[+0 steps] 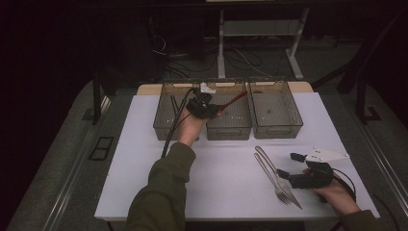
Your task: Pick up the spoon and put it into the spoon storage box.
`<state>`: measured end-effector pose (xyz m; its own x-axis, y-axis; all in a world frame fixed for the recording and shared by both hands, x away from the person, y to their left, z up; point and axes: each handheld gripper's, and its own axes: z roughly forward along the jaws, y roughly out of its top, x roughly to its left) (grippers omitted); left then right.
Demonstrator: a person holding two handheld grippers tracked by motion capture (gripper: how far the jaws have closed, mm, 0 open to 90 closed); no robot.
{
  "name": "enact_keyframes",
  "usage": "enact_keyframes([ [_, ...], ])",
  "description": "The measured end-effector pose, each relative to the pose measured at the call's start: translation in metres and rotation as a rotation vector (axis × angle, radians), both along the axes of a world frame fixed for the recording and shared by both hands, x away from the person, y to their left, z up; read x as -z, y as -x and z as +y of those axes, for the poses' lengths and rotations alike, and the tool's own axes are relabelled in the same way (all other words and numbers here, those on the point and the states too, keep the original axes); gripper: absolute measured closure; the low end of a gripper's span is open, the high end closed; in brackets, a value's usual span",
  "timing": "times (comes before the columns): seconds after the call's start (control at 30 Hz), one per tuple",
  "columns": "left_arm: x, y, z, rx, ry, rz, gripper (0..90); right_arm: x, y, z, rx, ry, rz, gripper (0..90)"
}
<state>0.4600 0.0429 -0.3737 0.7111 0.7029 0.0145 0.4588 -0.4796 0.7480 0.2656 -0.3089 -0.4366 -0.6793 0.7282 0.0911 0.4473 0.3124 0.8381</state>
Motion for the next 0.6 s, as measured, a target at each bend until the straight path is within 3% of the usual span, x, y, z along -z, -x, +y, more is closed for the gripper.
enact_keyframes([
  [0.3,0.0065,-0.0018,-0.0037,-0.012,-0.030,0.021,80.1,-0.0001,0.0000,0.0000,-0.001,0.000,-0.002,16.4],
  [0.6,0.0052,-0.0013,-0.0035,-0.012,-0.021,0.005,67.6,-0.0001,0.0001,0.0002,-0.001,0.000,-0.001,16.4],
])
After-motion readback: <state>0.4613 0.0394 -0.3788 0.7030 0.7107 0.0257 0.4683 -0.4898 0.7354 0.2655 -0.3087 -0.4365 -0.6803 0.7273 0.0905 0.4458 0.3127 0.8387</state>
